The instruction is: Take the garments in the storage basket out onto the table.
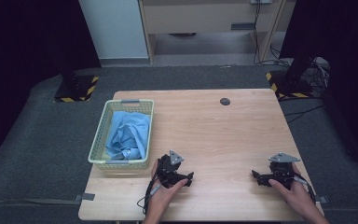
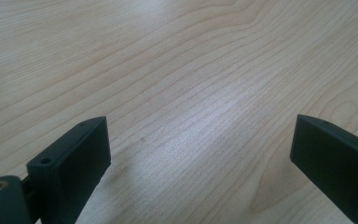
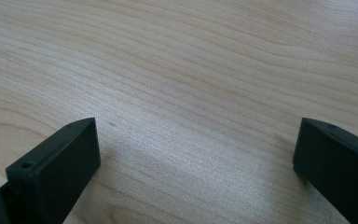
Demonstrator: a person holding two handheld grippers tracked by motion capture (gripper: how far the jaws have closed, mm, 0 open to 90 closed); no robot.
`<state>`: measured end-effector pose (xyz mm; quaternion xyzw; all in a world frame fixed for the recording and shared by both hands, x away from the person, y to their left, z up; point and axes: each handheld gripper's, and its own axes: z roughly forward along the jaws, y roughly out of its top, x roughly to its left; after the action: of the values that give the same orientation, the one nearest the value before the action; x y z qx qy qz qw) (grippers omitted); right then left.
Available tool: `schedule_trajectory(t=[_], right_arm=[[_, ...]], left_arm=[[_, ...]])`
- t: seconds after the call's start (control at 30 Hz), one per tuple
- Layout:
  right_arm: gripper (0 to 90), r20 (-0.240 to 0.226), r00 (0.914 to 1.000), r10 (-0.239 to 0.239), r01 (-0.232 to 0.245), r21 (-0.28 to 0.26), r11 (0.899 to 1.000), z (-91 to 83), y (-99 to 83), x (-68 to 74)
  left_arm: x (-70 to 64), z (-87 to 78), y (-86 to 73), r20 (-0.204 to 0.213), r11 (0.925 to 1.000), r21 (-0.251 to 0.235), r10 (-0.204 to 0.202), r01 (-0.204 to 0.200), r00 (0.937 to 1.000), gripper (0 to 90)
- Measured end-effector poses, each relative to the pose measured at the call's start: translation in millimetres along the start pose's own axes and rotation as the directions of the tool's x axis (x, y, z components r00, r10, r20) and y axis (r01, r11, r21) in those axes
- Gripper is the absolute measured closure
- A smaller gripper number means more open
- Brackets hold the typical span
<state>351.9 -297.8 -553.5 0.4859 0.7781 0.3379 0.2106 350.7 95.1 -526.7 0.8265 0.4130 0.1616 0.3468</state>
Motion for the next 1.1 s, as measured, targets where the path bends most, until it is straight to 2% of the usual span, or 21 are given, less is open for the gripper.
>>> schedule_trajectory(t=[0.17, 0.27, 0.57, 0.97, 1.1], right_arm=[[0.8, -0.001, 1.0, -0.003, 0.003, 0.001, 1.0, -0.1, 0.0, 0.1], [0.8, -0.001, 1.0, -0.003, 0.003, 0.001, 1.0, -0.1, -0.1, 0.2], [0.8, -0.003, 1.0, -0.006, 0.006, 0.0, 1.0, -0.1, -0.1, 0.5], [0.8, -0.008, 1.0, -0.005, 0.005, 0.003, 1.0, -0.6, -0.2, 1.2], [0.8, -0.007, 0.9999, -0.009, 0.009, 0.001, 1.0, -0.4, -0.3, 1.0]], left_arm=[[-0.2, -7.2, 2.5, -0.002, 1.0, 0.004, -0.001, 0.001, 1.0, 4.8], [0.2, -9.8, 3.3, -0.009, 0.9999, 0.004, 0.012, -0.012, 0.9999, 4.8], [-2.8, -9.5, 3.0, -0.009, 0.9993, 0.028, 0.026, -0.025, 0.9996, 5.0], [-12.1, -22.8, 14.6, 0.025, 0.9978, 0.037, 0.055, -0.056, 0.9982, 5.4], [-14.9, -27.6, 18.9, 0.025, 0.9966, 0.037, 0.073, -0.074, 0.997, 5.8]])
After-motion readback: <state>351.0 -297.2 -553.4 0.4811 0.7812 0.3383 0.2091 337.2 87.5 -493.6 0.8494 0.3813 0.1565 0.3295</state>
